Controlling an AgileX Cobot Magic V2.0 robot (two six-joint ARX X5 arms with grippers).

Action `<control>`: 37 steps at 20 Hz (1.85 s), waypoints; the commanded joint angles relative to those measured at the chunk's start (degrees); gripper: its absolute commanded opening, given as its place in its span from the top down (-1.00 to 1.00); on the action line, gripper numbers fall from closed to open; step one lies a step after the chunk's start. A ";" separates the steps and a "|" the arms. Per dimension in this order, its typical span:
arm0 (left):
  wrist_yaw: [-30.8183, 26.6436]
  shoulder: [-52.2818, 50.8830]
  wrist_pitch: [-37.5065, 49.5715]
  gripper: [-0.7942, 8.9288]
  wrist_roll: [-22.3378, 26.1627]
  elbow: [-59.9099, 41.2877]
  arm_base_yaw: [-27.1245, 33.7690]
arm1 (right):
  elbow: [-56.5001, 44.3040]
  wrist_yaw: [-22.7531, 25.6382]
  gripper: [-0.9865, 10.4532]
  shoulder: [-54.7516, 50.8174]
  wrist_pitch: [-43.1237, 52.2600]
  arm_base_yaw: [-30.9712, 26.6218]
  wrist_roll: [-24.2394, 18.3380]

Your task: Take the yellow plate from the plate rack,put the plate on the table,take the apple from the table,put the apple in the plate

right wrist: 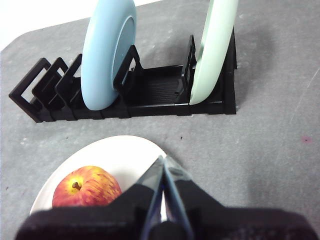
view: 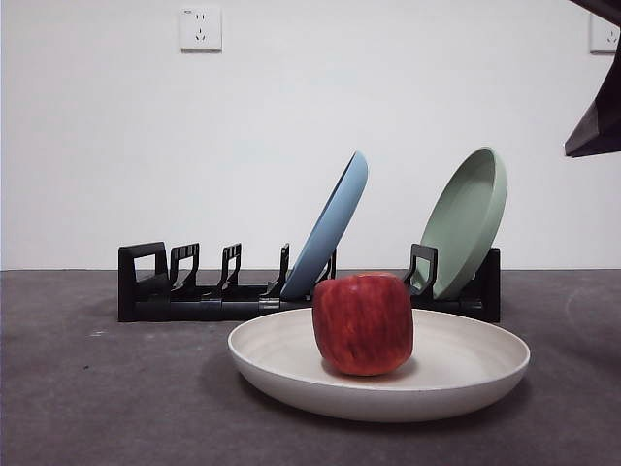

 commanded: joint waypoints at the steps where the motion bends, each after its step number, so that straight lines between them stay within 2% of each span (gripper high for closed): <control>1: 0.57 -3.34 1.73 0.84 0.70 -4.66 1.73 | -0.15 0.17 0.82 -0.09 0.31 0.02 0.55; 6: 0.90 -8.11 0.31 0.84 -1.14 -11.10 2.91 | -0.13 0.17 0.83 -0.09 0.31 0.02 0.55; 27: 0.48 -8.39 0.46 0.84 -1.29 -11.10 2.89 | -0.15 0.20 0.82 -0.24 0.22 0.04 0.37; 29: 0.50 -8.39 0.46 0.84 -1.29 -11.10 2.89 | -0.24 4.55 0.82 -3.48 0.07 -1.29 -5.38; 30: 0.48 -8.39 0.48 0.84 -1.29 -11.10 2.89 | -0.42 5.25 0.82 -5.40 0.09 -2.67 -8.09; 32: 0.50 -8.39 0.50 0.84 -1.29 -11.10 2.89 | -1.66 0.48 0.82 -10.27 0.09 -7.91 -12.61; 35: 0.48 -8.39 0.55 0.84 -1.29 -11.10 2.89 | -6.08 -10.75 0.82 -18.80 0.57 -18.58 -17.07; 37: 0.50 -8.39 0.57 0.84 -1.29 -11.10 2.89 | -9.88 -12.24 0.83 -23.47 0.63 -22.99 -17.40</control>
